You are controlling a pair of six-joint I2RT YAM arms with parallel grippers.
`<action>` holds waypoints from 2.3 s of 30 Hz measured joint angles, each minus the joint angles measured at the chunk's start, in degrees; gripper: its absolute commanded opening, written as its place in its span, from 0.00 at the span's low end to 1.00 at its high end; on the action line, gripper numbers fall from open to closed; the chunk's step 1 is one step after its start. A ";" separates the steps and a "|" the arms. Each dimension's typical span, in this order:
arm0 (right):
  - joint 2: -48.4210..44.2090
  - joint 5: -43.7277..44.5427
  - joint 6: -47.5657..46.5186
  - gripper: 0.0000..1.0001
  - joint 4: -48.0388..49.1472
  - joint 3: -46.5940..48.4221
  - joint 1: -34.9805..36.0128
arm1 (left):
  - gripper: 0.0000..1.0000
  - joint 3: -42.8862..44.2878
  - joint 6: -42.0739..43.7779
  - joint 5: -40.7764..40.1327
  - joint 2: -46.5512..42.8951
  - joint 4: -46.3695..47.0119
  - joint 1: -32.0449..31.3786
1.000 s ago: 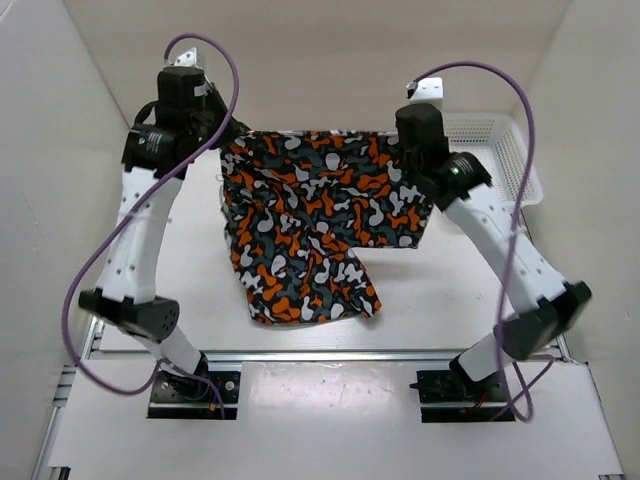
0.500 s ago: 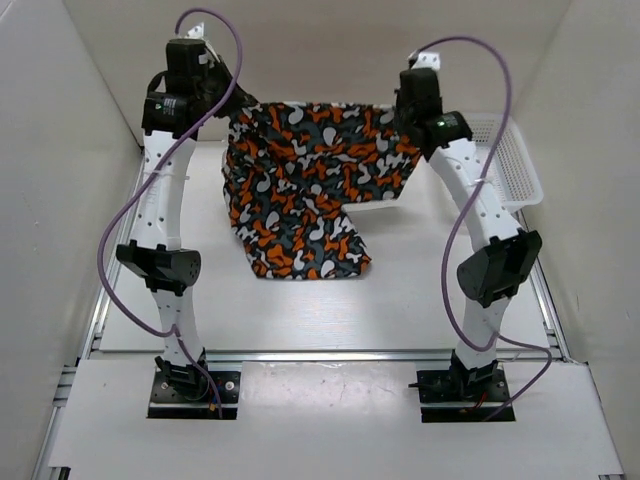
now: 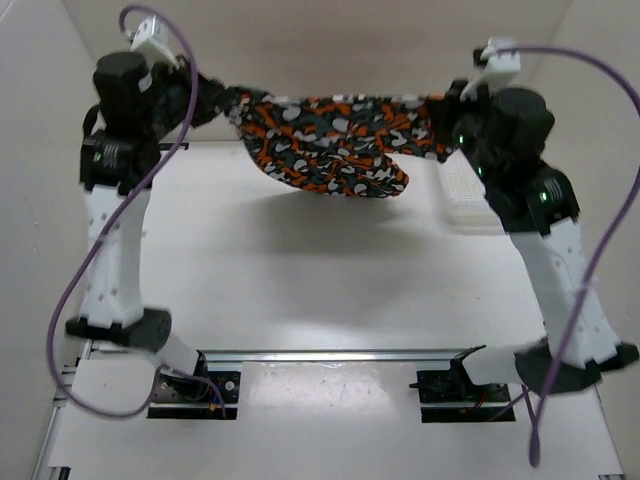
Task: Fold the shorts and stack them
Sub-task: Flatten the shorts out
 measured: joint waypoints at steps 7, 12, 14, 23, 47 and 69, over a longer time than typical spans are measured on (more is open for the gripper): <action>-18.32 -10.21 -1.16 0.00 0.07 -30.53 11.17 | 0.18 -37.59 2.34 -6.60 -28.68 1.95 0.94; -17.31 -11.61 5.55 0.46 0.13 -50.64 25.49 | 1.00 -62.25 -1.86 -12.31 -38.03 0.68 1.16; -12.63 -11.89 8.61 0.66 -0.31 -55.65 32.68 | 1.00 -69.64 -4.87 -13.57 -37.75 -0.87 1.44; -3.45 -8.02 18.84 0.76 -5.20 -57.09 39.71 | 0.88 -73.96 -14.67 -20.98 -38.99 -10.47 2.08; -15.26 -36.50 61.75 0.69 10.64 -87.97 1.88 | 0.86 -91.86 -24.35 -16.90 -30.29 -5.46 2.67; -16.83 -18.10 60.43 0.00 10.75 -85.46 -10.49 | 0.83 -86.93 -18.67 -18.49 -27.89 -3.76 2.67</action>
